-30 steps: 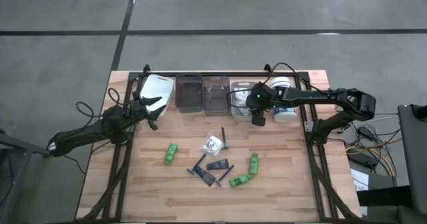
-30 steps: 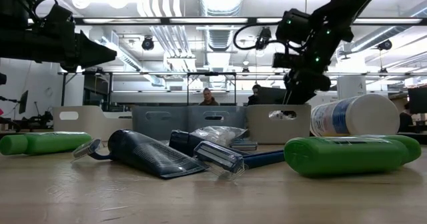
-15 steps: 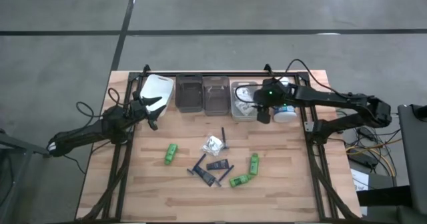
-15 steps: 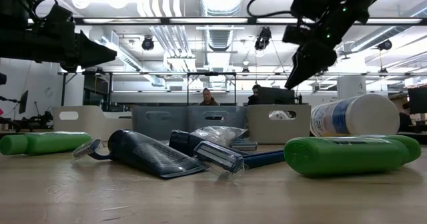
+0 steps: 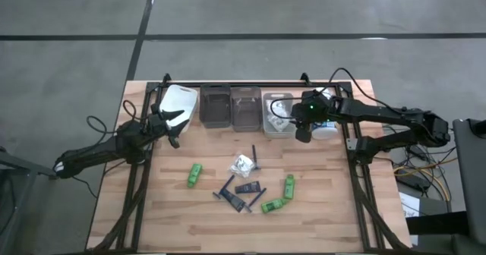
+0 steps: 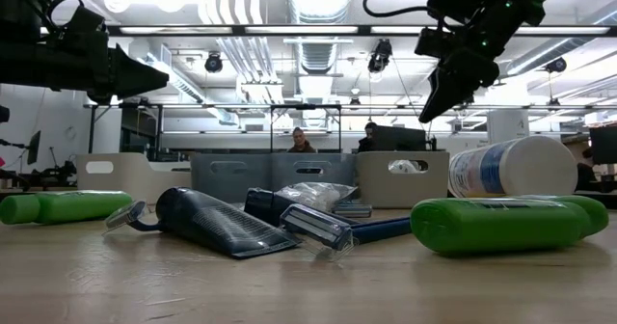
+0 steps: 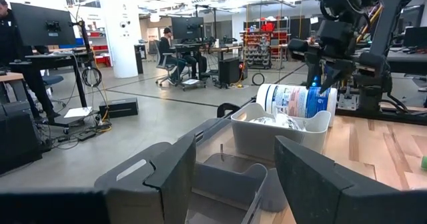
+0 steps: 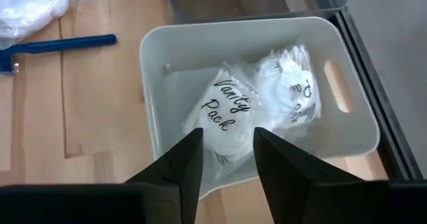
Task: Pick & Place Travel size toiletries
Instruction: Put the cotton pack into the grey bin
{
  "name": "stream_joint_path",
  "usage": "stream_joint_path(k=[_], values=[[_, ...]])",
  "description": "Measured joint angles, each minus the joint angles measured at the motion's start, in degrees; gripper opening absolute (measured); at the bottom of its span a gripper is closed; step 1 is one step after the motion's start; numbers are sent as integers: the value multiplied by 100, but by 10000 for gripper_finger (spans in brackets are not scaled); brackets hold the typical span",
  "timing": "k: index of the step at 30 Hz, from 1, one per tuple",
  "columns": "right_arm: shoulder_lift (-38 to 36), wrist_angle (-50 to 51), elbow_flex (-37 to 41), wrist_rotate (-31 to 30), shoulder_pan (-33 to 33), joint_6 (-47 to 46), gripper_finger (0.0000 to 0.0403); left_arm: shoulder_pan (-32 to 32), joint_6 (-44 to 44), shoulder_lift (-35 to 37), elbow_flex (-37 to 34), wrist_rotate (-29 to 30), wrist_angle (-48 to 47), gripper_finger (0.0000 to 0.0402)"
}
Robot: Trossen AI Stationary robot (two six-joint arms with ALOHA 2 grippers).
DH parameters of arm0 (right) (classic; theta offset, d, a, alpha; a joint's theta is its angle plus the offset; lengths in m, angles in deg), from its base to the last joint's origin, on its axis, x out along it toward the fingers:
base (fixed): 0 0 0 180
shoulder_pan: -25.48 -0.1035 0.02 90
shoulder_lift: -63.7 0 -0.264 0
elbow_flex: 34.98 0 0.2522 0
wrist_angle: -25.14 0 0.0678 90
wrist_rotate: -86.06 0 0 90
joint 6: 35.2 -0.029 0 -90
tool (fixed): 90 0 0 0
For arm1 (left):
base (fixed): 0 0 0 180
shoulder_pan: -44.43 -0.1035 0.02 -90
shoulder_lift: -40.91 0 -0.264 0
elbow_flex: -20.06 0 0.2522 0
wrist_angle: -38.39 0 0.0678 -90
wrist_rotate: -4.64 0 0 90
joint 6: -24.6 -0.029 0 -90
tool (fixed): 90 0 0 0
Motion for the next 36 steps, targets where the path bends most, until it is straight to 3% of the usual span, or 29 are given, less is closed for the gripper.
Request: stream_joint_path(k=[22,36], values=[[2,-59,0,-21,-1231,-501,74,-2,-2,0,2,-1,0,207],[434,-717,-2,-23,-2238,-1741,54,0,0,0,2,1,0,207]])
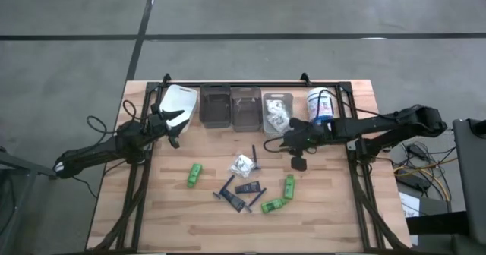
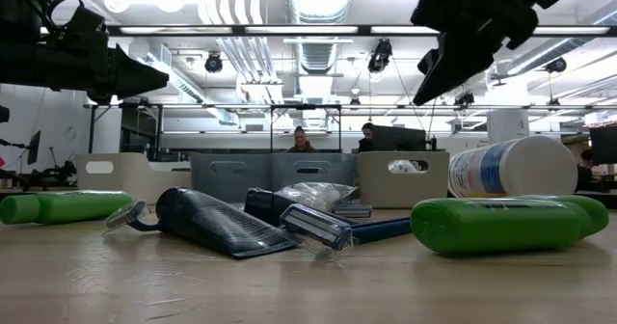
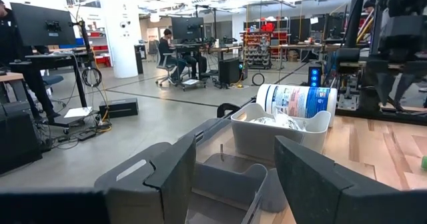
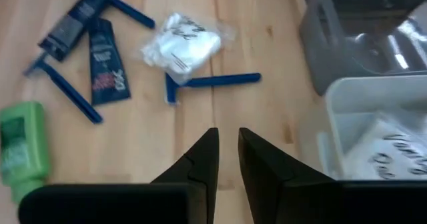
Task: Pick & Place Travel size toiletries
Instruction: Put the cotton pack into the grey bin
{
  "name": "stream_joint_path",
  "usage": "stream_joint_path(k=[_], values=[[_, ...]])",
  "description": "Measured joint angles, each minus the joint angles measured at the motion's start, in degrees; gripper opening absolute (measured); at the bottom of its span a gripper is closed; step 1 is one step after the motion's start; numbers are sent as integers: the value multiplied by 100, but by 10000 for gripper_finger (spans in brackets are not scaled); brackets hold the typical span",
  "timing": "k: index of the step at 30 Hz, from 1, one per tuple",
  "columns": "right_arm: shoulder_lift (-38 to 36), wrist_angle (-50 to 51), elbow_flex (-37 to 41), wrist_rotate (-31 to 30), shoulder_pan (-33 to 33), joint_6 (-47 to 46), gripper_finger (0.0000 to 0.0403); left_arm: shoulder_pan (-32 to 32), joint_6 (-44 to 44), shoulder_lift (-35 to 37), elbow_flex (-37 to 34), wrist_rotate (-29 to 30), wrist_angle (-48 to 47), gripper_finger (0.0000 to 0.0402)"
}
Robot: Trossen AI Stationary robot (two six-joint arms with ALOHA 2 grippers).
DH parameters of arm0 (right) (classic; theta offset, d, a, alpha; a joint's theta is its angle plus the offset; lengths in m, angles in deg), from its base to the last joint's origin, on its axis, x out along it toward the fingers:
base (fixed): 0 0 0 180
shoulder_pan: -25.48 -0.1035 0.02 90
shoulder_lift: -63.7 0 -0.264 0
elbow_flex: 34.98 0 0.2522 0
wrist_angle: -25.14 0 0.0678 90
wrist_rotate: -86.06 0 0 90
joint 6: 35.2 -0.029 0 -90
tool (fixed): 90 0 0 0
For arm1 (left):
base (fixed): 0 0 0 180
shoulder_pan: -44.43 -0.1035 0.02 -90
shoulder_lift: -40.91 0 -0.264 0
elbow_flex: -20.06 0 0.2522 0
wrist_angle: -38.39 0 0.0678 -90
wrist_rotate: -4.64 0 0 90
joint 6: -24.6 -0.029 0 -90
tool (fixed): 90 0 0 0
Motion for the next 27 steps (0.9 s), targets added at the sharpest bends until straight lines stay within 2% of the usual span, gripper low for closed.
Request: stream_joint_path(k=[5,12,18,23,27], values=[[393,-459,-2,-3,-30,-714,64,0,0,0,-2,-2,0,207],[1149,-810,-4,8,-41,-955,125,-2,-2,0,-2,-2,0,207],[1937,-1163,-135,96,-114,-760,177,-2,-1,0,-2,-1,0,206],[2581,-1492,-438,83,-274,-399,196,0,0,0,-2,-1,0,207],[3017,-1493,-793,-445,-448,-84,196,0,-1,0,-2,1,0,207]])
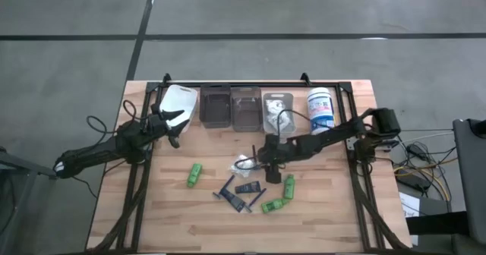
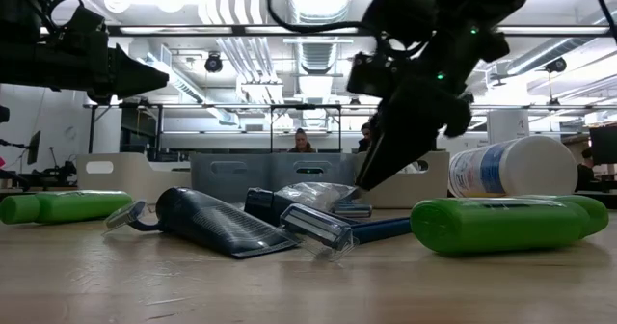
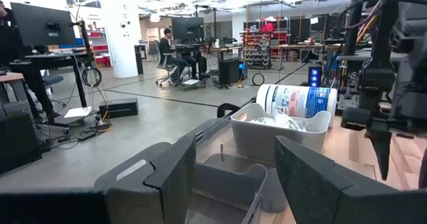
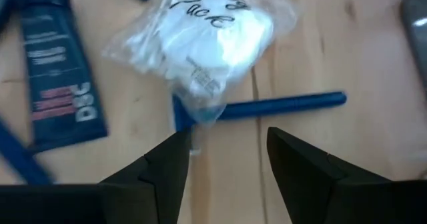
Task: Pick & Place Travel size toiletries
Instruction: Put the cotton pack into the grey bin
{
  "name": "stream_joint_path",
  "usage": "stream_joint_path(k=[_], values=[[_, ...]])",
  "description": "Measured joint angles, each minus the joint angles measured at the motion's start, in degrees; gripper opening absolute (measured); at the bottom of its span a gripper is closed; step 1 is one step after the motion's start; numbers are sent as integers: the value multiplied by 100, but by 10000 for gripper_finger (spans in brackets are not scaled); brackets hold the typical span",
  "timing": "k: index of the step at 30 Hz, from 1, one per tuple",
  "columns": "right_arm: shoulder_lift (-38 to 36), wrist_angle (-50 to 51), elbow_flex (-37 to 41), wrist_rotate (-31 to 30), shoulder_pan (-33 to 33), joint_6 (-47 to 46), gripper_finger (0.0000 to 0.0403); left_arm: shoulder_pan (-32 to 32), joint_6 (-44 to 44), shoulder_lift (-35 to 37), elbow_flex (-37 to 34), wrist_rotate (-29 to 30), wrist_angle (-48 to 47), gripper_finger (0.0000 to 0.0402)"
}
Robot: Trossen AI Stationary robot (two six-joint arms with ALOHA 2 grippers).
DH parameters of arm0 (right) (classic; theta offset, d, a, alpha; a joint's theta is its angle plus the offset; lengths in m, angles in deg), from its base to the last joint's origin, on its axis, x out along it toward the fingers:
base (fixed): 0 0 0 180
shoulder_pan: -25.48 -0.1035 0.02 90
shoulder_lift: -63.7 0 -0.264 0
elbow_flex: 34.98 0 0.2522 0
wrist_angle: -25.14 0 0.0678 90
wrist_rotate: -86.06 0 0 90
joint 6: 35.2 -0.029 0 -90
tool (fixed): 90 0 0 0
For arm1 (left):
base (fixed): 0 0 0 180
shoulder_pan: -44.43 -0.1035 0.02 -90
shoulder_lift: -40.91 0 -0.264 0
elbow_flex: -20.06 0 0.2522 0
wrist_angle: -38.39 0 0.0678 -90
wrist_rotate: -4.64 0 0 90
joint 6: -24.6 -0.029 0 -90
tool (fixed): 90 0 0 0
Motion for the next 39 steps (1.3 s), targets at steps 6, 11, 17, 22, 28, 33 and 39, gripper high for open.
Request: stream_joint_path(k=[6,11,17,22,28,33,39], values=[[485,-8,-443,-141,-133,235,180,0,-1,0,0,-4,0,207],[663,19,-671,51,-142,424,164,0,-1,0,1,-2,0,207],[674,35,-792,86,-141,528,126,0,0,1,0,-2,0,206],[661,104,-705,107,-141,536,70,-1,0,-4,1,-3,0,206],[661,178,-578,125,-141,538,14,0,1,-4,0,-2,0,207],[626,223,-567,144,-141,606,9,0,-1,-4,2,-4,0,207],[504,238,-576,173,-141,643,8,0,-1,-4,0,-3,0,206]])
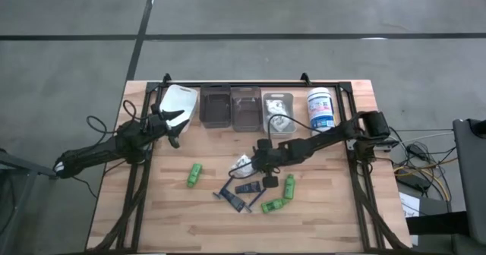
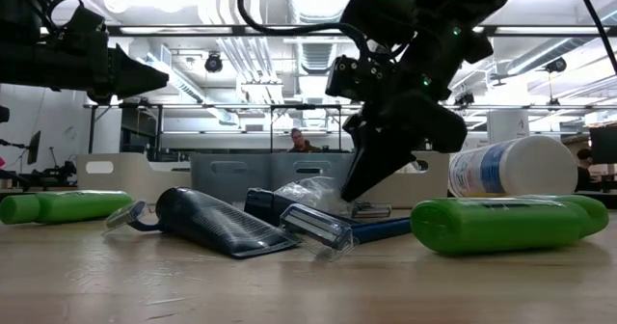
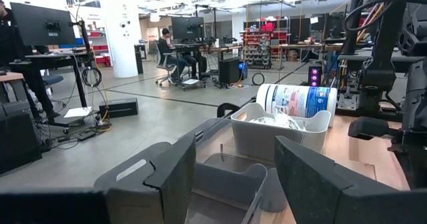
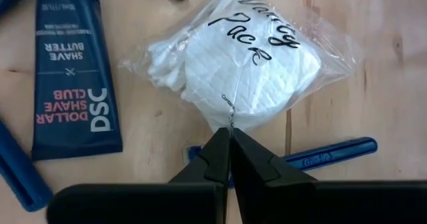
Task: Pick & Place Travel size toiletries
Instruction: Put the cotton pack into the grey bin
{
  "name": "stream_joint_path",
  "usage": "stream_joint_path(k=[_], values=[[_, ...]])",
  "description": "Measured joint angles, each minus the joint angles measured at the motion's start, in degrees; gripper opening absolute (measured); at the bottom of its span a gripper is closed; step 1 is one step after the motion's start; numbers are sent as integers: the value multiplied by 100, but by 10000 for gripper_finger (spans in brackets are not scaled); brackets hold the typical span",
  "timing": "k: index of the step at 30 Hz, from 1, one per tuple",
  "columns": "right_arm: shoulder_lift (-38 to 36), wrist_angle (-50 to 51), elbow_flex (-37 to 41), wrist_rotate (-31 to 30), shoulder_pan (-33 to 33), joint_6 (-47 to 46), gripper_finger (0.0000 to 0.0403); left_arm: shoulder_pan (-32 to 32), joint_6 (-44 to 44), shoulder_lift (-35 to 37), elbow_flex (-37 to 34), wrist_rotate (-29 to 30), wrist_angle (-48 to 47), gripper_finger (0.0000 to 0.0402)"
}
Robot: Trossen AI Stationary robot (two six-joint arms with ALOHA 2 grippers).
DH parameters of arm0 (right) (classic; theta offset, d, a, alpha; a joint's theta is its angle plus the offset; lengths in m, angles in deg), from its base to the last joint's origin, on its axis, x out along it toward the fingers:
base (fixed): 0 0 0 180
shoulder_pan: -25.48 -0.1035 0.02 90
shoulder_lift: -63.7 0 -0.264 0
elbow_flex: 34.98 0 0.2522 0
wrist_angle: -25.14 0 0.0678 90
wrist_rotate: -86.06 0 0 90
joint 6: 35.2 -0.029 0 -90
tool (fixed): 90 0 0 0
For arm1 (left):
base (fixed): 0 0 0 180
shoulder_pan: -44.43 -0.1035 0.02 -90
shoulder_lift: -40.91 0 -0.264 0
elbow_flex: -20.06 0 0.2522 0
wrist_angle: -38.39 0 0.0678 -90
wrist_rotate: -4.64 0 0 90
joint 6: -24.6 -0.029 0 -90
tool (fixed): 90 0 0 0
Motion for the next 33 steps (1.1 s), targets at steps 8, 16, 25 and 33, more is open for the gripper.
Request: stream_joint_path(k=[8,16,25,33], values=[[-74,5,0,102,0,-7,8,1,-1,0,0,1,0,207],[-88,-106,0,103,0,66,8,1,0,0,-1,0,0,207],[-267,-480,123,154,-20,387,8,1,1,0,1,-1,0,206],[-825,-499,366,295,-130,601,8,3,-1,0,-1,-1,0,207]])
